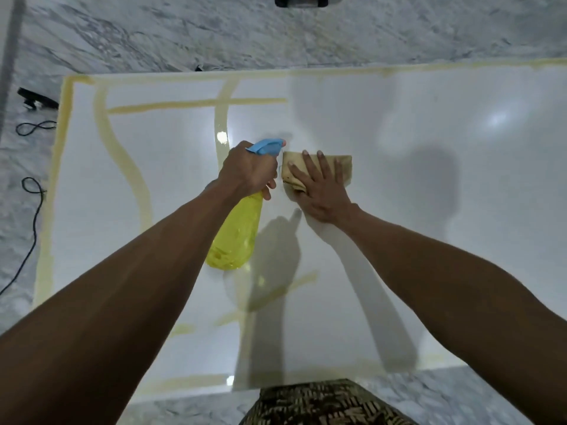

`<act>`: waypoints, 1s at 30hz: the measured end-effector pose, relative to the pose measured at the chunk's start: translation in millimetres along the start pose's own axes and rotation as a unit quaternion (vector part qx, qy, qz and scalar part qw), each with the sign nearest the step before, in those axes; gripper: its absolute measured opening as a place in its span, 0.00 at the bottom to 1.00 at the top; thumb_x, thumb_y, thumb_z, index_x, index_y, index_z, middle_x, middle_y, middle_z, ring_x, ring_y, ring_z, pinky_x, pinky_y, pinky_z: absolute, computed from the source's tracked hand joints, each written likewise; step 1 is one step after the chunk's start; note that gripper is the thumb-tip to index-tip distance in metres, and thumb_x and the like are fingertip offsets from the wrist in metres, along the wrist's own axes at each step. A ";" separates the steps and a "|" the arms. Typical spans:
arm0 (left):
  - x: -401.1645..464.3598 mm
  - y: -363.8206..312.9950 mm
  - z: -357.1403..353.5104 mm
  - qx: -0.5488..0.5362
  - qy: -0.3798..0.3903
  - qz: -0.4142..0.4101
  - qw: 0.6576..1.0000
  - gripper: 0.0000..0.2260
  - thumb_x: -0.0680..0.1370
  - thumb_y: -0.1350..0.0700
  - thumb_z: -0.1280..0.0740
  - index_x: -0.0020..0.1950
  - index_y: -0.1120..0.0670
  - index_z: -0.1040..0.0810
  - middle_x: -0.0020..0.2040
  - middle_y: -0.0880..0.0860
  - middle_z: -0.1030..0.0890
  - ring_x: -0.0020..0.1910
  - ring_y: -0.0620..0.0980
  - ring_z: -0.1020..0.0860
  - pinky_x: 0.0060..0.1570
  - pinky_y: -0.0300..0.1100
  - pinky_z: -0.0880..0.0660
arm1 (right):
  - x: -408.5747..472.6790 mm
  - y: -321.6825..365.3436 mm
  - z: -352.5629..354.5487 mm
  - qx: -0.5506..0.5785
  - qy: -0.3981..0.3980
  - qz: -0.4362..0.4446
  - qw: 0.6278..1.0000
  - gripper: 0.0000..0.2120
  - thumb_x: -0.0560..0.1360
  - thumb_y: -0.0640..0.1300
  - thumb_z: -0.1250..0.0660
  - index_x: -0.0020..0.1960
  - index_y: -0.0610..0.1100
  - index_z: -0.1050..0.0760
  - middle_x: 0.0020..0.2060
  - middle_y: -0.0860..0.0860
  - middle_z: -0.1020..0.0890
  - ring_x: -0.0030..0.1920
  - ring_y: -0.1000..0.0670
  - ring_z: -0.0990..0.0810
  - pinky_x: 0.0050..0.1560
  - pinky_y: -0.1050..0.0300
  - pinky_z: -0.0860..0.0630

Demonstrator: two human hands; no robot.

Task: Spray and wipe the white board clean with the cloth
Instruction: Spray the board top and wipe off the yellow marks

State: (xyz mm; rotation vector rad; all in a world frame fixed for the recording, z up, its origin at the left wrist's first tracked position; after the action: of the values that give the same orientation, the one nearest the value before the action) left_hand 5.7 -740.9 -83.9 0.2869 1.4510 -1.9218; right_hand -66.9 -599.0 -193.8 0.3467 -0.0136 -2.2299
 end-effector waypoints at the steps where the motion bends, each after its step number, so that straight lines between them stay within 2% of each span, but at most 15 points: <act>1: -12.4 10.7 -2.1 -0.003 0.000 0.010 1.000 0.19 0.82 0.64 0.38 0.68 0.49 0.18 0.41 0.58 0.18 0.37 0.57 0.17 0.25 0.44 0.20 | -17.3 10.6 -3.9 0.002 -0.005 0.006 1.000 0.32 0.77 0.61 0.54 0.79 0.53 0.42 0.79 0.44 0.43 0.78 0.35 0.48 0.72 0.29 0.52; 4: -47.2 44.3 -6.7 0.004 -0.001 0.032 0.999 0.18 0.82 0.62 0.37 0.68 0.50 0.17 0.40 0.58 0.18 0.38 0.59 0.15 0.31 0.48 0.17 | -63.0 35.8 -11.8 0.013 -0.022 0.012 1.000 0.32 0.77 0.61 0.53 0.79 0.52 0.41 0.79 0.44 0.43 0.78 0.35 0.47 0.73 0.30 0.53; 6: -69.2 65.0 -8.5 0.011 -0.001 0.044 0.999 0.17 0.81 0.61 0.36 0.66 0.50 0.16 0.39 0.58 0.16 0.41 0.65 0.14 0.38 0.54 0.14 | -91.7 51.8 -22.6 0.019 -0.020 0.004 1.000 0.32 0.78 0.62 0.53 0.79 0.52 0.42 0.79 0.44 0.44 0.78 0.35 0.48 0.73 0.30 0.54; 10: -109.5 99.0 -5.6 0.019 -0.004 0.050 0.999 0.15 0.80 0.57 0.35 0.65 0.54 0.16 0.38 0.58 0.16 0.44 0.69 0.13 0.47 0.62 0.14 | -146.5 85.5 -42.3 0.033 -0.021 -0.003 0.999 0.31 0.78 0.61 0.52 0.78 0.52 0.40 0.79 0.44 0.42 0.78 0.35 0.47 0.73 0.29 0.51; 13: -133.6 116.0 -1.3 0.028 -0.003 0.046 0.999 0.15 0.81 0.58 0.35 0.64 0.52 0.16 0.39 0.58 0.15 0.42 0.67 0.13 0.47 0.60 0.14 | -184.0 113.0 -58.4 0.045 -0.004 -0.005 0.999 0.31 0.78 0.60 0.51 0.79 0.53 0.42 0.79 0.44 0.44 0.78 0.34 0.48 0.73 0.30 0.53; 16: -154.2 124.5 5.3 0.044 -0.008 0.043 0.998 0.15 0.80 0.57 0.35 0.65 0.56 0.16 0.39 0.58 0.14 0.41 0.67 0.13 0.48 0.60 0.14 | -218.5 140.1 -73.3 0.063 0.023 -0.012 0.998 0.32 0.77 0.61 0.55 0.80 0.53 0.48 0.80 0.44 0.48 0.79 0.35 0.52 0.73 0.32 0.59; 19: -177.1 121.9 14.4 0.037 -0.013 0.030 0.999 0.12 0.81 0.58 0.35 0.61 0.55 0.16 0.39 0.58 0.14 0.35 0.63 0.15 0.44 0.55 0.14 | -245.2 166.9 -80.2 0.079 0.092 -0.038 0.992 0.34 0.76 0.63 0.64 0.80 0.56 0.54 0.80 0.47 0.57 0.79 0.38 0.62 0.73 0.35 0.66; 21: -192.3 120.6 23.2 0.037 -0.020 0.022 0.999 0.09 0.81 0.59 0.35 0.56 0.57 0.16 0.38 0.59 0.15 0.31 0.60 0.16 0.40 0.50 0.16 | -258.1 186.1 -83.6 0.120 0.174 -0.054 0.976 0.29 0.81 0.62 0.61 0.80 0.57 0.60 0.80 0.51 0.63 0.78 0.42 0.67 0.74 0.37 0.68; 22: -200.5 119.6 28.4 0.035 -0.024 0.017 0.999 0.10 0.80 0.59 0.35 0.55 0.59 0.16 0.37 0.58 0.15 0.32 0.61 0.16 0.40 0.51 0.15 | -261.4 196.3 -87.3 0.163 0.225 -0.053 0.959 0.28 0.83 0.60 0.57 0.80 0.55 0.59 0.80 0.52 0.62 0.79 0.43 0.66 0.75 0.37 0.67; 23: -207.3 118.1 33.0 0.031 -0.026 0.011 0.999 0.12 0.78 0.58 0.35 0.56 0.59 0.15 0.37 0.58 0.15 0.35 0.63 0.15 0.41 0.53 0.15 | -263.1 206.2 -85.6 0.226 0.271 -0.053 0.934 0.29 0.83 0.60 0.54 0.81 0.53 0.56 0.80 0.51 0.57 0.80 0.44 0.61 0.76 0.38 0.63; 24: -214.8 116.5 39.4 0.024 -0.029 0.005 0.999 0.15 0.76 0.57 0.35 0.58 0.58 0.15 0.36 0.57 0.15 0.37 0.65 0.14 0.43 0.55 0.14 | -261.7 214.6 -81.3 0.316 0.303 -0.065 0.897 0.31 0.82 0.62 0.51 0.81 0.49 0.49 0.80 0.48 0.48 0.79 0.43 0.50 0.77 0.39 0.54; 25: -223.2 114.3 47.1 0.017 -0.034 0.000 0.999 0.17 0.74 0.56 0.36 0.60 0.56 0.14 0.37 0.57 0.15 0.39 0.65 0.13 0.42 0.55 0.14 | -257.2 220.2 -70.0 0.435 0.305 -0.098 0.841 0.33 0.80 0.64 0.48 0.79 0.47 0.41 0.77 0.46 0.37 0.75 0.44 0.37 0.75 0.42 0.43; 26: -229.5 111.3 54.0 0.009 -0.038 -0.007 0.999 0.18 0.74 0.57 0.36 0.61 0.54 0.14 0.37 0.57 0.15 0.39 0.64 0.13 0.40 0.53 0.15 | -249.6 221.5 -59.3 0.552 0.290 -0.136 0.770 0.33 0.79 0.66 0.46 0.76 0.45 0.35 0.72 0.45 0.30 0.67 0.46 0.28 0.71 0.47 0.34; 28: -243.0 102.8 70.4 0.000 -0.048 -0.030 0.998 0.18 0.77 0.59 0.38 0.61 0.46 0.15 0.38 0.57 0.15 0.38 0.62 0.14 0.38 0.49 0.16 | -228.4 227.7 -24.5 0.710 0.245 -0.150 0.643 0.28 0.82 0.60 0.47 0.73 0.43 0.32 0.66 0.42 0.24 0.59 0.46 0.24 0.61 0.50 0.28; 30: -254.4 91.7 87.2 -0.001 -0.056 -0.047 0.997 0.15 0.78 0.57 0.38 0.57 0.42 0.16 0.37 0.58 0.15 0.38 0.63 0.14 0.40 0.48 0.17 | -200.0 230.4 14.1 0.781 0.204 -0.137 0.574 0.27 0.84 0.57 0.51 0.74 0.42 0.33 0.67 0.41 0.24 0.62 0.43 0.23 0.62 0.47 0.26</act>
State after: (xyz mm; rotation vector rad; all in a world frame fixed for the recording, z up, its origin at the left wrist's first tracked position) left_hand 270.3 -731.0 19.1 0.1103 1.4152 -1.9769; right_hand 224.3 -593.2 -102.0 1.8579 -1.8474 -1.6751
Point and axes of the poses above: each hand's wrist, its own x-axis towards the middle knuckle, its own z-axis out of the back of the hand, y = z × x, the point moved 10 cm from there along x, towards the middle knuckle
